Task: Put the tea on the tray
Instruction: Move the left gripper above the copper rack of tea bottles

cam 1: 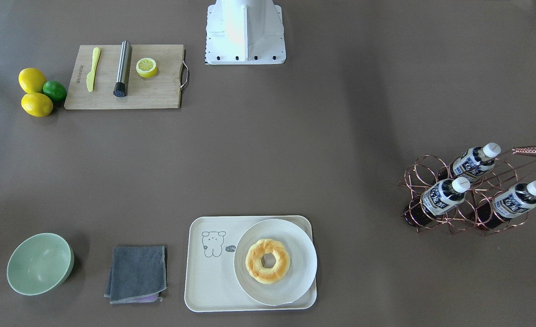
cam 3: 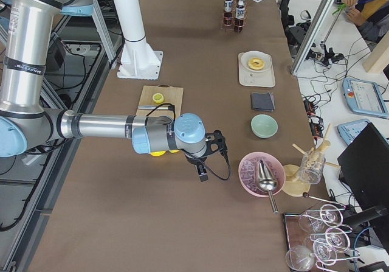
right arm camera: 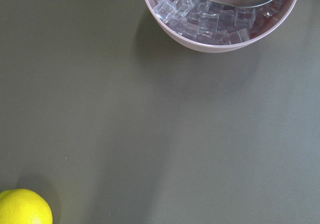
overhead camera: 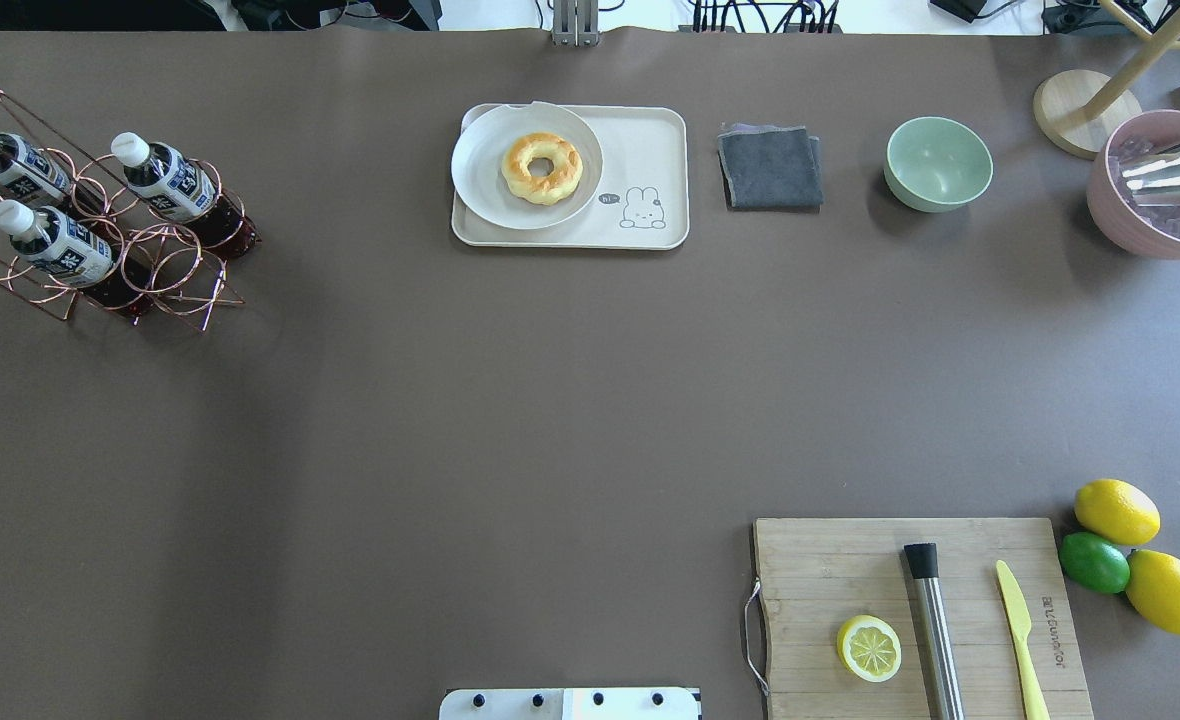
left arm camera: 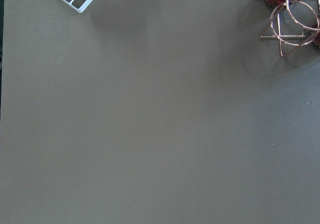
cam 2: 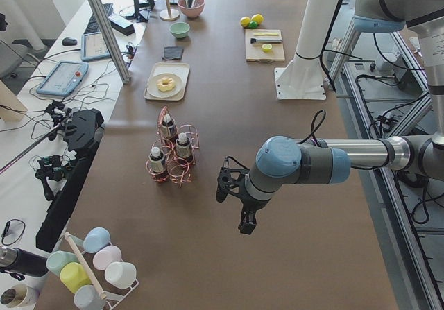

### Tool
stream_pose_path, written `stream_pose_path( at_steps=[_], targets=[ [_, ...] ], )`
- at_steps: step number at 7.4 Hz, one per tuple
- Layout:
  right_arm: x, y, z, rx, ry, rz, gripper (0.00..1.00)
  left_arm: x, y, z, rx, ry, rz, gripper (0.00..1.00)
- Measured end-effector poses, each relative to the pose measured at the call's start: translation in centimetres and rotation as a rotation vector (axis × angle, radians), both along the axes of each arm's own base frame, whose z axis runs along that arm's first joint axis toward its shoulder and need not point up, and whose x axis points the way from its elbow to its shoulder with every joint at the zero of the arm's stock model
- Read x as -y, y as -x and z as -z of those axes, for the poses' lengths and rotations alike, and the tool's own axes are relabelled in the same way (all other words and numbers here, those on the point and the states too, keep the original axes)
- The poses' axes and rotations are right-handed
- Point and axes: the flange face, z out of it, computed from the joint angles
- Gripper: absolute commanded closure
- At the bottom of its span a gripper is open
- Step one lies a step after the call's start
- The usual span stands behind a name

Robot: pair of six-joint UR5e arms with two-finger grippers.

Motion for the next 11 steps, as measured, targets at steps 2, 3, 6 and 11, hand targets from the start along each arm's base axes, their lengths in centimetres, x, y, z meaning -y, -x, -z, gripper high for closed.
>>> stream_pose_path(
  at_steps=[2,3,6,11],
  targets=[
    [0.0,0.2,0.0,0.006,0.003,0.002,0.00,0.0,0.0,0.0,0.000,-0.002,0.002,0.03],
    [0.0,0.2,0.0,0.007,0.003,0.003,0.00,0.0,0.0,0.1,0.000,-0.005,0.002,0.03],
    [0.2,0.2,0.0,-0.003,0.001,0.003,0.00,0.2,0.0,0.3,0.002,-0.015,0.000,0.03],
    [0.7,0.3,1.0,-0.064,-0.026,0.002,0.00,0.0,-0.2,-0.9,0.004,0.013,-0.004,0.03]
  ],
)
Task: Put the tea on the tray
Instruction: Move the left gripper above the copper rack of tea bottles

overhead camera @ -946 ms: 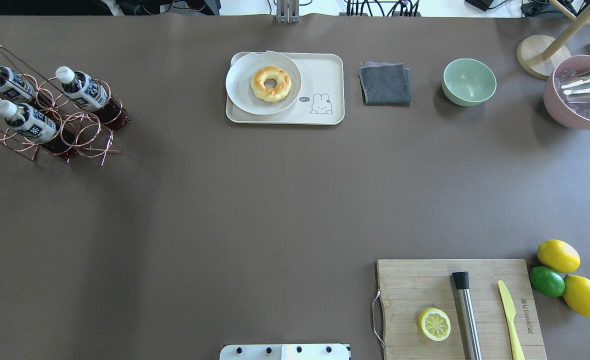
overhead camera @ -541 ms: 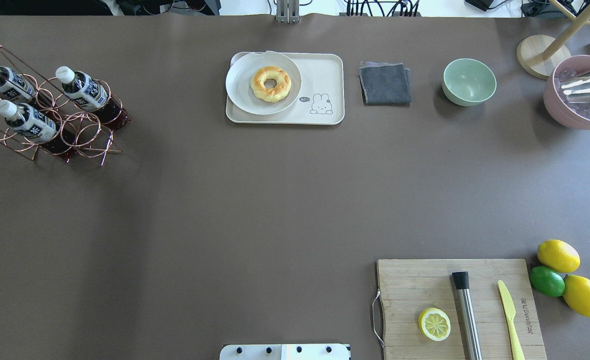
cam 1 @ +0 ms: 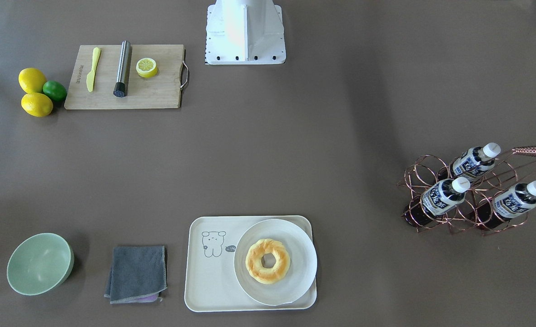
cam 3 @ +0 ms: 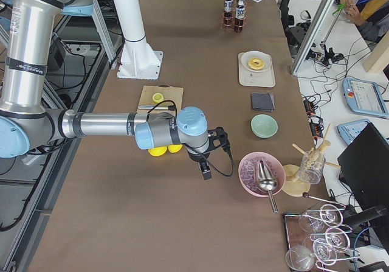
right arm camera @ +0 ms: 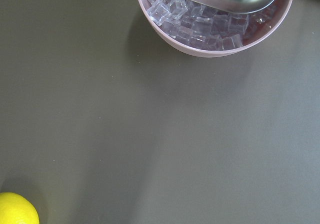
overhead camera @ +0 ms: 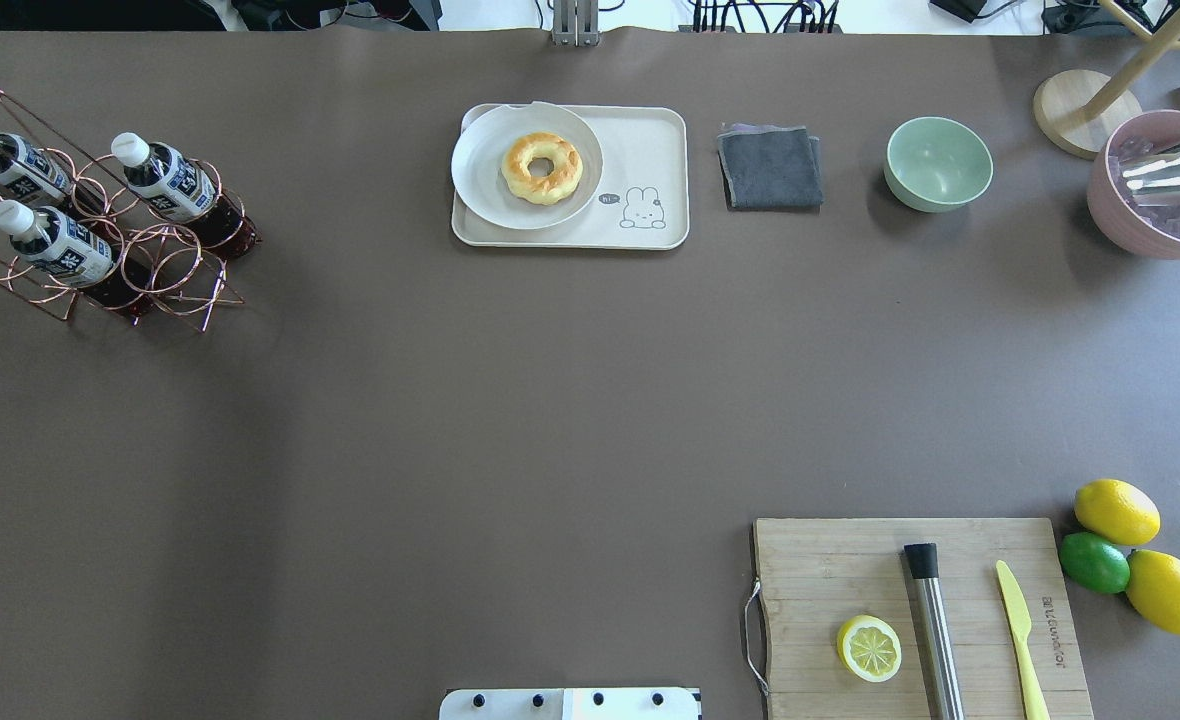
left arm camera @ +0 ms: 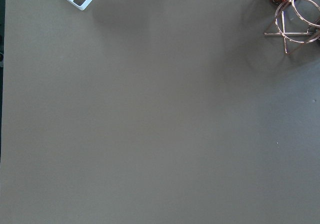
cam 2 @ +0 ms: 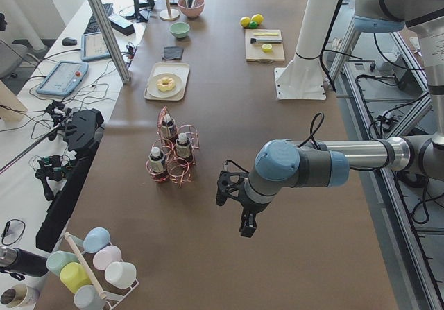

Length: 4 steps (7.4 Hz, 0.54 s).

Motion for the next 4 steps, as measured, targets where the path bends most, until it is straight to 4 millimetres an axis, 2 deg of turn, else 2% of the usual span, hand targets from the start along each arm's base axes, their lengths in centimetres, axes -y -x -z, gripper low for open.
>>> stream_pose_path(
  at_steps=[2,4],
  targets=[
    [0.7,0.0,2.0,-0.028,-0.039,-0.004,0.00,0.8,-0.6,-0.3,0.000,0.004,-0.021,0.03],
    [1.3,0.2,2.8,-0.045,-0.044,0.001,0.00,3.0,-2.4,-0.2,-0.004,0.027,-0.055,0.03]
  ],
)
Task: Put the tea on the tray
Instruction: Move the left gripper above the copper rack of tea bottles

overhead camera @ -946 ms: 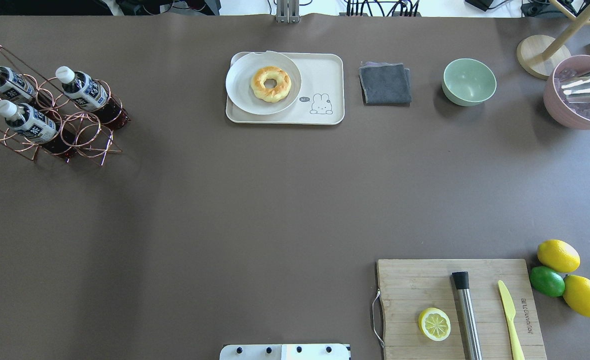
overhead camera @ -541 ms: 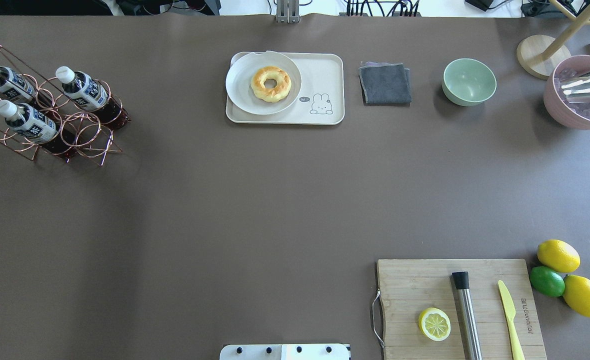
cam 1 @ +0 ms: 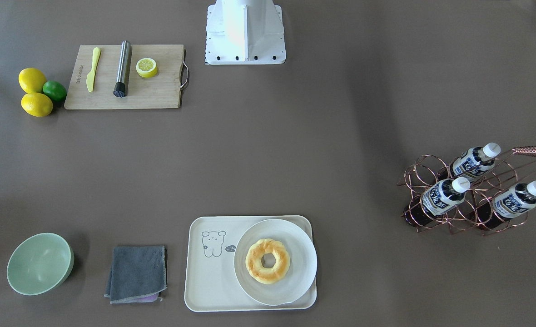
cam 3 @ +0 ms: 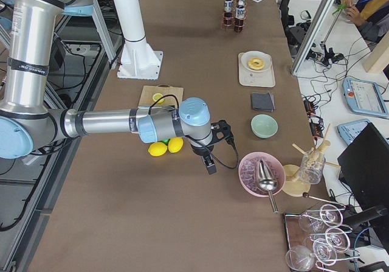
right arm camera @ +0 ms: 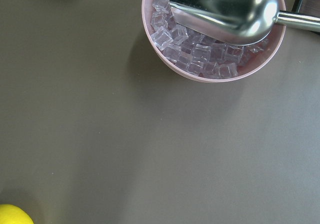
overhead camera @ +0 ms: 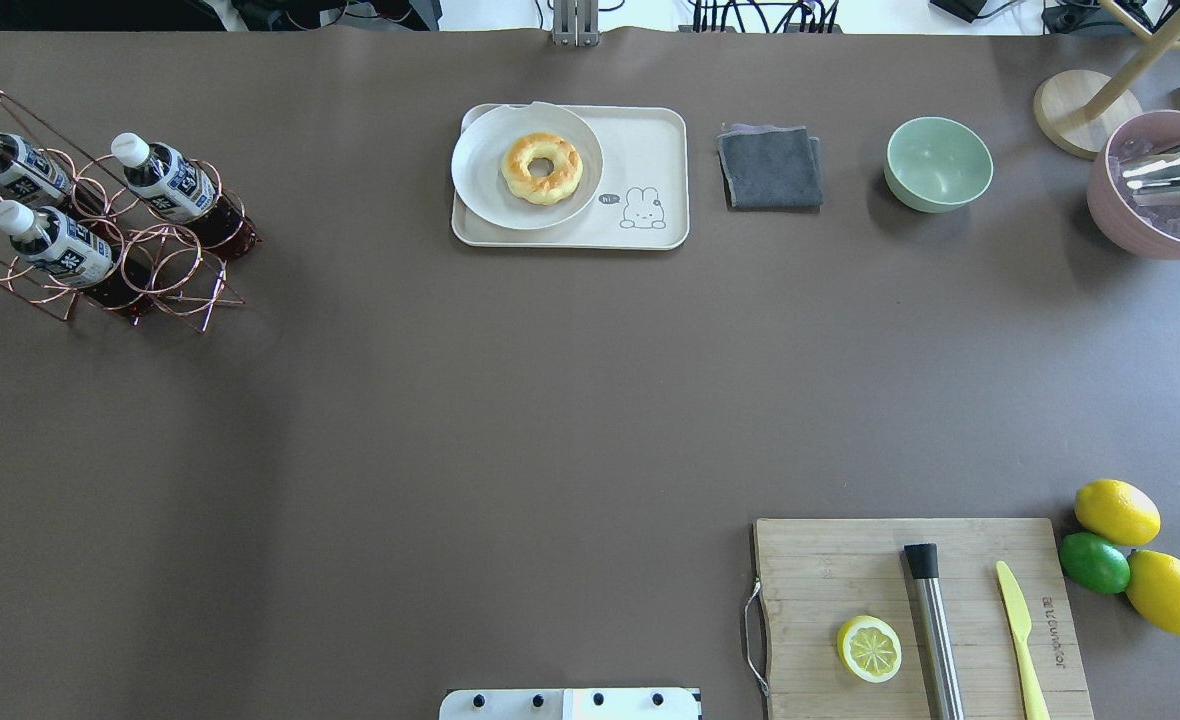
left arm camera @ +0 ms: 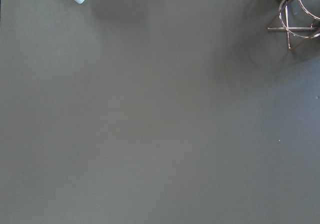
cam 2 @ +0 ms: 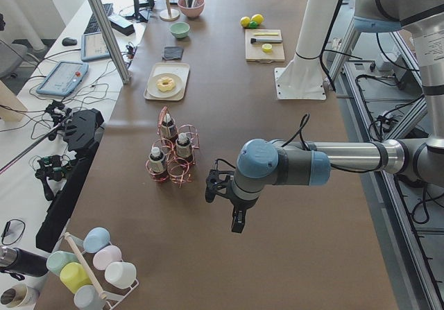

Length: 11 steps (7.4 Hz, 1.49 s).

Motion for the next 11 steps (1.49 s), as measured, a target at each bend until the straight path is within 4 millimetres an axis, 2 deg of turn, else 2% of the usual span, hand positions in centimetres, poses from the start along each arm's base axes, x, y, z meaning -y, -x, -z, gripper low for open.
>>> stream_pose_path(
  at_steps=[3,6,8,9,10,11],
  targets=[
    [3.0,1.0,1.3,-0.032,0.029,0.020,0.00,2.7,-1.9,0.4,-0.001,0.000,-0.038,0.03],
    [2.9,1.4,1.1,-0.019,0.044,0.033,0.00,3.5,-2.3,0.5,-0.005,-0.016,-0.054,0.03],
    [2.3,1.7,0.7,0.006,0.053,0.043,0.00,4.0,-2.8,1.3,0.001,-0.082,-0.062,0.03],
    [2.1,1.8,0.6,0.014,0.055,0.048,0.00,4.6,-3.0,2.2,-0.003,-0.104,-0.043,0.03],
    [2.0,2.0,0.5,0.019,0.056,0.054,0.00,5.6,-3.9,4.2,-0.020,-0.105,0.011,0.03],
    [1.9,2.1,0.4,0.025,0.053,0.058,0.00,6.4,-5.7,6.2,-0.051,-0.116,0.057,0.03]
  ],
)
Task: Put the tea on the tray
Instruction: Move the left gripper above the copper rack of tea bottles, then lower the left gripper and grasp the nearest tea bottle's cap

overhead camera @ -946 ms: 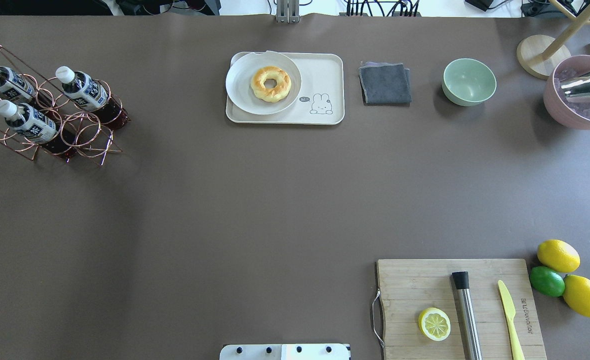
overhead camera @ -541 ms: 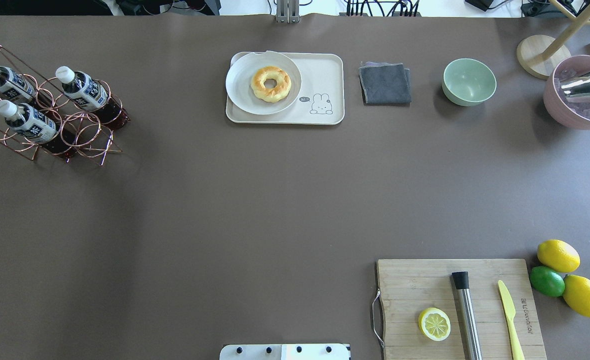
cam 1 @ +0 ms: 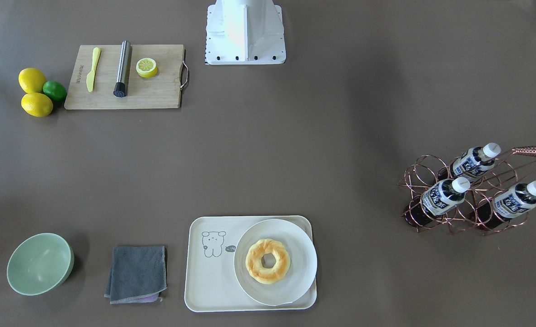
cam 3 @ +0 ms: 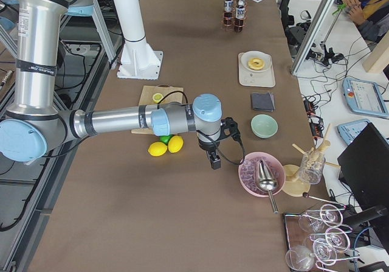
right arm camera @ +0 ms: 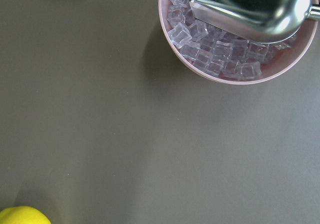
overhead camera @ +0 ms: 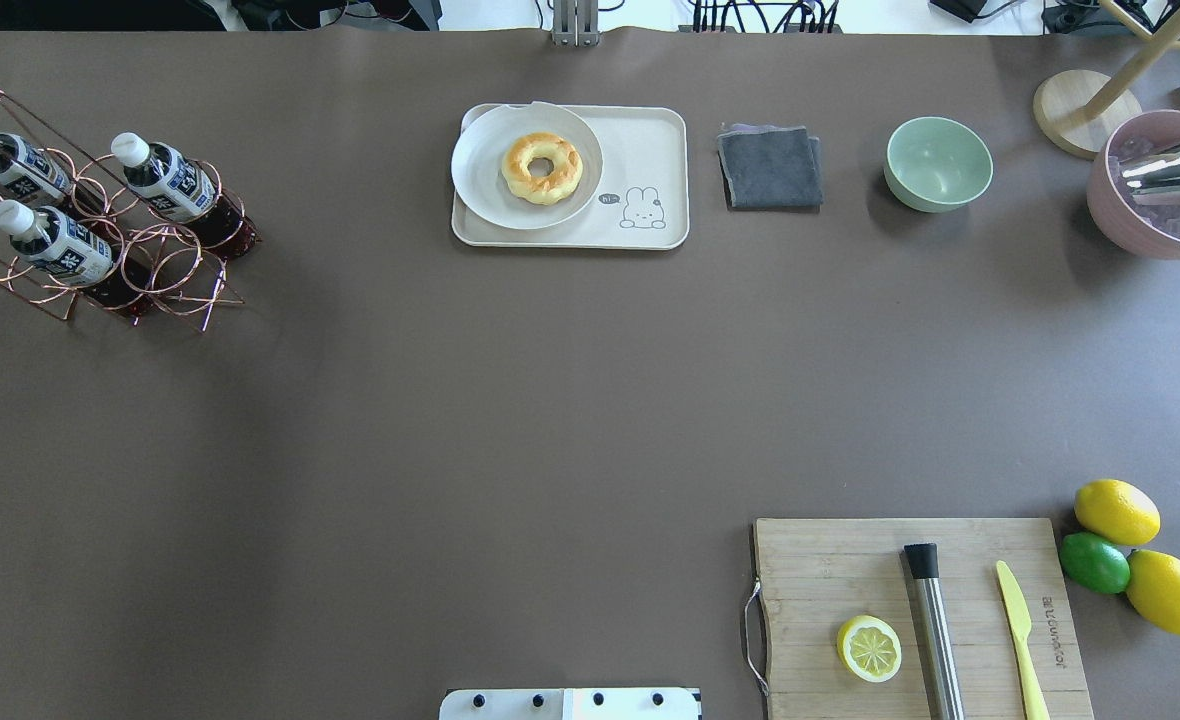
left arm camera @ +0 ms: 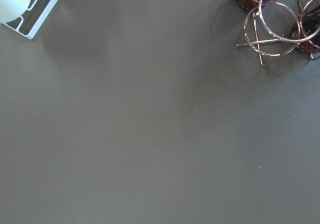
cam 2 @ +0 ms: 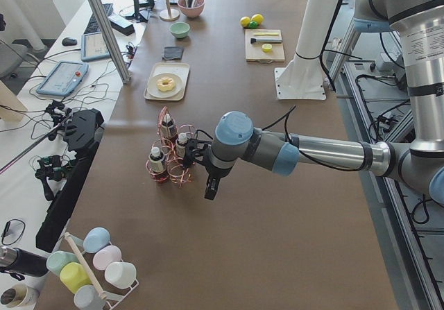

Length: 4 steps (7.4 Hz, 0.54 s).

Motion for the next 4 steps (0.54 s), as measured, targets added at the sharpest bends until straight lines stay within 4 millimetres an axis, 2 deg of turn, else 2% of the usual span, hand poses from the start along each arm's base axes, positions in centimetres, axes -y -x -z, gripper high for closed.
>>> stream_pose_path(
  at_steps=[2,4],
  targets=[
    [-0.4,0.1,-0.1,0.013,-0.015,0.003,0.00,1.0,-5.0,3.7,-0.102,-0.015,0.046,0.03],
    [-0.4,0.4,-0.1,0.017,-0.014,0.003,0.00,3.5,-8.8,7.5,-0.161,-0.053,0.046,0.03]
  ],
)
